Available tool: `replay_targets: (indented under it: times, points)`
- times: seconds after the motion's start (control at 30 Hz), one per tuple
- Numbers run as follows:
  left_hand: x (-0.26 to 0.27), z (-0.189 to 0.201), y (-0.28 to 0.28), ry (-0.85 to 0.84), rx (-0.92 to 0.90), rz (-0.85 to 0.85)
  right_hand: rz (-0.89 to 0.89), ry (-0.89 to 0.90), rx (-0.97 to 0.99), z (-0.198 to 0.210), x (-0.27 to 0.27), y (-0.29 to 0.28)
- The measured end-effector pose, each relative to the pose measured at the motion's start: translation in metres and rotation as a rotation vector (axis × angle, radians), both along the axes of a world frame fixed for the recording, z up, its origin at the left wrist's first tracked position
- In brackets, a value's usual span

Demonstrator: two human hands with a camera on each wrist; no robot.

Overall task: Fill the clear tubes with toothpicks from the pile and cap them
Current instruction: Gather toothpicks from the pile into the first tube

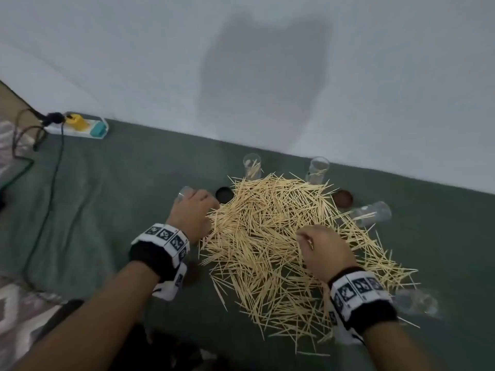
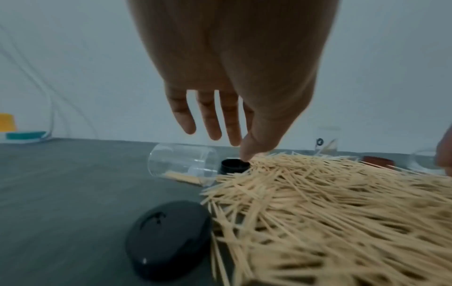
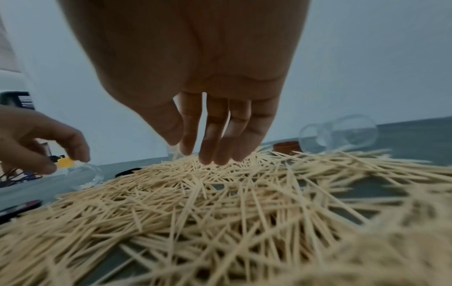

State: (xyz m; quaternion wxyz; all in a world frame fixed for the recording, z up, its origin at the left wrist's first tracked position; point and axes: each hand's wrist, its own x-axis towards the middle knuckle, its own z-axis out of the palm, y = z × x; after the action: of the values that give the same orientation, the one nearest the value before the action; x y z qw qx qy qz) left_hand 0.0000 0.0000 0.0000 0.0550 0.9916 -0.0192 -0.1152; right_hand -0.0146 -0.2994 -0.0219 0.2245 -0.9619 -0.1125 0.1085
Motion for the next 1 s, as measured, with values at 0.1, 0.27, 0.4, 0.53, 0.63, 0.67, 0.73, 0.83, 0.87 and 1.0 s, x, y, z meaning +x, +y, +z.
replay_targets:
  times: [0.1,0.27,0.4,0.53,0.63,0.67,0.73,0.83,0.87,1.0]
  points:
    - [0.015,-0.011,0.011,-0.001,0.080,-0.007,0.044,-0.077,-0.013,-0.009,0.014,0.007]
    - [0.028,-0.036,0.027,0.064,0.137,0.011,0.130,-0.141,-0.049,-0.018,0.025,0.021]
    - [0.025,-0.042,0.029,-0.005,0.152,-0.020,0.162,-0.151,-0.102,-0.014,0.020,0.024]
    - [0.018,-0.034,0.031,-0.069,0.079,-0.026,0.151,-0.175,-0.121,-0.005,0.005,0.024]
    - [0.002,-0.025,0.028,-0.130,0.000,-0.039,0.159,-0.188,-0.139,0.001,-0.014,0.024]
    - [-0.004,-0.023,0.026,-0.159,-0.023,-0.049,0.163,-0.197,-0.140,0.001,-0.021,0.023]
    - [-0.019,-0.019,0.021,-0.195,-0.059,-0.072,0.160,-0.185,-0.149,0.005,-0.037,0.021]
    - [-0.043,-0.018,0.012,-0.230,-0.116,-0.111,0.172,-0.157,-0.158,0.008,-0.057,0.019]
    - [-0.054,-0.018,0.008,-0.234,-0.146,-0.131,0.174,-0.146,-0.162,0.009,-0.066,0.017]
    - [-0.086,-0.014,-0.009,-0.242,-0.211,-0.187,0.193,-0.097,-0.156,0.014,-0.095,0.009]
